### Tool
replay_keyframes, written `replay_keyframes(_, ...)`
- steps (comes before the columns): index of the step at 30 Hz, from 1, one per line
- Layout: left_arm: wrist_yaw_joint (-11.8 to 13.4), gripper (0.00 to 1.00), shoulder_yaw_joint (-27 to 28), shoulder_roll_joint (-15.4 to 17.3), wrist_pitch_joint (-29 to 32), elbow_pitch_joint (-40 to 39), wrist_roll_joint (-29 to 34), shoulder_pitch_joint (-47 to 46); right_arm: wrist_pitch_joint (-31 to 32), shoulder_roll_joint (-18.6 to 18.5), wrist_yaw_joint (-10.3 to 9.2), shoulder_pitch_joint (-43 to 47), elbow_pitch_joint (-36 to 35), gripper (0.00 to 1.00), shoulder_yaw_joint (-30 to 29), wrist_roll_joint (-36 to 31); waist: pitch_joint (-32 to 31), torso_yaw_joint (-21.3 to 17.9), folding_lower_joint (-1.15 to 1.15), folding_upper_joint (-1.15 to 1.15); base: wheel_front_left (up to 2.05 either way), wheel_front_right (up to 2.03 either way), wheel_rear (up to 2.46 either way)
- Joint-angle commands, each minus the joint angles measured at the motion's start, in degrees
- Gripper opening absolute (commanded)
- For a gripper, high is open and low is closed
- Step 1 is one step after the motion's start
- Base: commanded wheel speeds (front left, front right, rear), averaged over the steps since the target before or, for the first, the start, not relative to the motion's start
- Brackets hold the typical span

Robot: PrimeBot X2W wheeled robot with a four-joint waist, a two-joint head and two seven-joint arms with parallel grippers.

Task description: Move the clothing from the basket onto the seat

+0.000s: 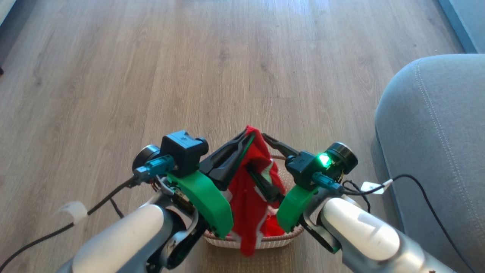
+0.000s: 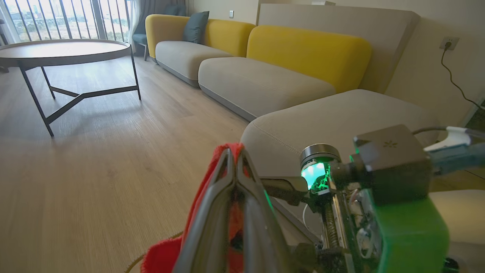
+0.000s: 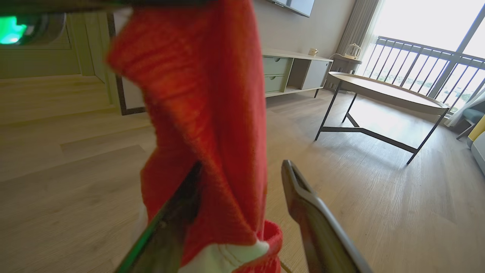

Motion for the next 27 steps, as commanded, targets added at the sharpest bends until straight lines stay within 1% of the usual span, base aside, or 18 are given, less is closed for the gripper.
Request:
replay_keyframes(1, -0.39, 0.0, 2.46, 0.32, 0.13, -2.34, 0.25, -4.03, -0.28, 1.12, 0.4, -1.28, -0.81, 1.0, 0.14, 1.01, -0.01, 0.04, 0.0, 0.0, 0.0, 0.0, 0.0)
replay_keyframes(2, -0.46, 0.0, 2.36, 0.21, 0.23, -2.54, 0.12, -4.05, -0.28, 1.09, 0.4, -1.22, -0.31, 1.0, 0.63, 1.47, -0.05, 0.06, 0.0, 0.0, 0.0, 0.0, 0.0)
replay_keyframes(3, -0.49, 0.0, 2.3, 0.11, 0.35, -2.82, -0.11, -4.03, -0.28, 1.16, 0.4, -1.18, 0.37, 0.39, 1.12, 2.79, -0.07, 0.09, 0.0, 0.0, 0.0, 0.0, 0.0)
replay_keyframes(4, -0.47, 0.0, 2.29, 0.11, 0.39, -2.91, -0.16, -4.02, -0.28, 1.19, 0.4, -1.15, 0.58, 0.03, 1.3, 3.48, -0.05, 0.08, 0.0, 0.0, 0.0, 0.0, 0.0)
replay_keyframes(5, -0.47, 0.0, 2.28, 0.06, 0.42, -2.95, -0.3, -3.96, -0.28, 1.18, 0.4, -1.1, 0.72, 0.0, 1.67, 4.34, -0.04, 0.08, 0.0, 0.0, 0.0, 0.0, 0.0)
replay_keyframes(10, -0.47, 0.0, 2.39, 0.31, 0.0, -2.29, -0.5, -3.58, -0.28, 0.57, 0.4, -1.69, 1.03, 0.0, 3.21, 7.22, 0.14, -0.24, 0.0, 0.0, 0.0, 0.0, 0.0)
replay_keyframes(11, -0.48, 0.13, 2.43, 0.36, -0.15, -2.07, -0.54, -3.47, -0.28, 0.41, 0.4, -1.84, 1.02, 0.0, 3.34, 7.59, 0.2, -0.33, 0.0, 0.0, 0.0, 0.0, 0.0)
replay_keyframes(12, -0.53, 0.31, 2.45, 0.39, -0.36, -1.85, -0.55, -3.36, -0.28, 0.26, 0.4, -1.97, 0.98, 0.0, 3.38, 7.92, 0.24, -0.42, 0.0, 0.0, 0.0, 0.0, 0.0)
replay_keyframes(13, -0.63, 0.46, 2.47, 0.4, -0.65, -1.63, -0.56, -3.25, -0.28, 0.09, 0.4, -2.07, 0.9, 0.0, 3.28, 8.15, 0.28, -0.52, 0.0, 0.0, 0.0, 0.0, 0.0)
replay_keyframes(15, -1.06, 1.0, 2.55, 0.29, -1.47, -1.18, -0.86, -2.85, -0.28, -0.27, 0.4, -2.13, 0.57, 0.0, 2.72, 8.35, 0.39, -0.72, 0.0, 0.0, 0.0, 0.0, 0.0)
replay_keyframes(21, -2.3, 1.0, 2.76, 0.57, -4.24, 1.1, -0.95, -1.73, -0.28, -2.29, 0.4, -1.0, -0.87, 0.0, 0.13, 8.13, 0.89, -2.18, 0.0, 0.0, 0.0, 0.0, 0.0)
replay_keyframes(27, -3.07, 1.0, 2.58, 1.19, -6.15, 2.99, -0.94, -0.26, -0.28, -5.09, 0.4, 0.6, -3.12, 0.0, -3.9, 6.97, 1.78, -5.91, 0.0, 0.0, 0.0, 0.0, 0.0)
